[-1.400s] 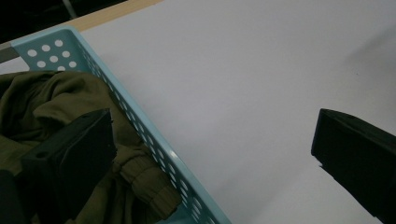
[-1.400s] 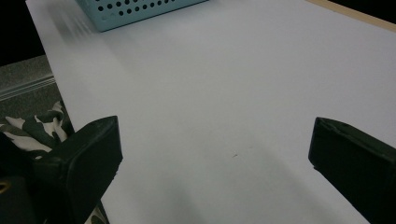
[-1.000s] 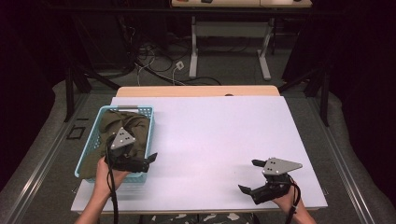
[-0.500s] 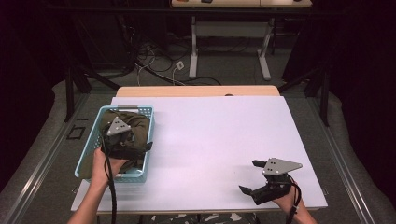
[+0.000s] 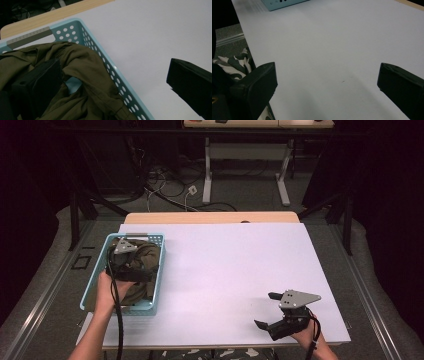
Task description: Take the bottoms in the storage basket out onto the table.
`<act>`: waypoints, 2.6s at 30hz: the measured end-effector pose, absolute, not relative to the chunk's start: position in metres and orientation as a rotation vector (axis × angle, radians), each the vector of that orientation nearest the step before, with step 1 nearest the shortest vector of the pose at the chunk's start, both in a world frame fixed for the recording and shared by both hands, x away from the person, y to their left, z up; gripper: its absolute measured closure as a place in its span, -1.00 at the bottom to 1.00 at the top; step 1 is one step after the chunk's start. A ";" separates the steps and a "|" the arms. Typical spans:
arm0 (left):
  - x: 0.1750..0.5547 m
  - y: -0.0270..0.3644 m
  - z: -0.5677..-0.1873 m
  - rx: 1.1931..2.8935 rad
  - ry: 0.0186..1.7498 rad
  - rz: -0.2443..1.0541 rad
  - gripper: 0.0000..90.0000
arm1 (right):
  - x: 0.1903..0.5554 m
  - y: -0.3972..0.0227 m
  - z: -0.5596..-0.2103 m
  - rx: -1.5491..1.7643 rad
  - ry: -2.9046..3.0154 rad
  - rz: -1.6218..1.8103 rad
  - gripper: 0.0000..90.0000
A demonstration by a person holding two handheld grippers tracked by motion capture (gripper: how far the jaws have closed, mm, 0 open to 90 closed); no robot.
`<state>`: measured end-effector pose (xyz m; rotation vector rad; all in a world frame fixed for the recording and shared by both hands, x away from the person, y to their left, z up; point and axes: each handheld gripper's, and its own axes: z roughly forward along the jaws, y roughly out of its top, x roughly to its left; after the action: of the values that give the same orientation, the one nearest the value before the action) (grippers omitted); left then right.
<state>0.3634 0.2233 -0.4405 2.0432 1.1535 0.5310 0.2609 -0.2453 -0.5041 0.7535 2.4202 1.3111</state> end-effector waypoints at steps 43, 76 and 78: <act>0.416 0.225 -0.473 2.202 1.350 0.497 -1.00 | 0.262 -0.245 -0.504 0.778 2.416 1.306 -0.96; 0.448 0.220 -0.504 2.433 1.401 0.344 -0.70 | 0.266 -0.244 -0.508 0.790 2.461 1.281 -0.96; 0.449 0.218 -0.505 2.466 1.385 0.343 -0.66 | 0.267 -0.244 -0.508 0.793 2.458 1.282 -0.96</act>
<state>0.4487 0.2183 -0.5049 2.4664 1.3852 0.3429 0.2665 -0.2438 -0.5082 0.7929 2.4580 1.2816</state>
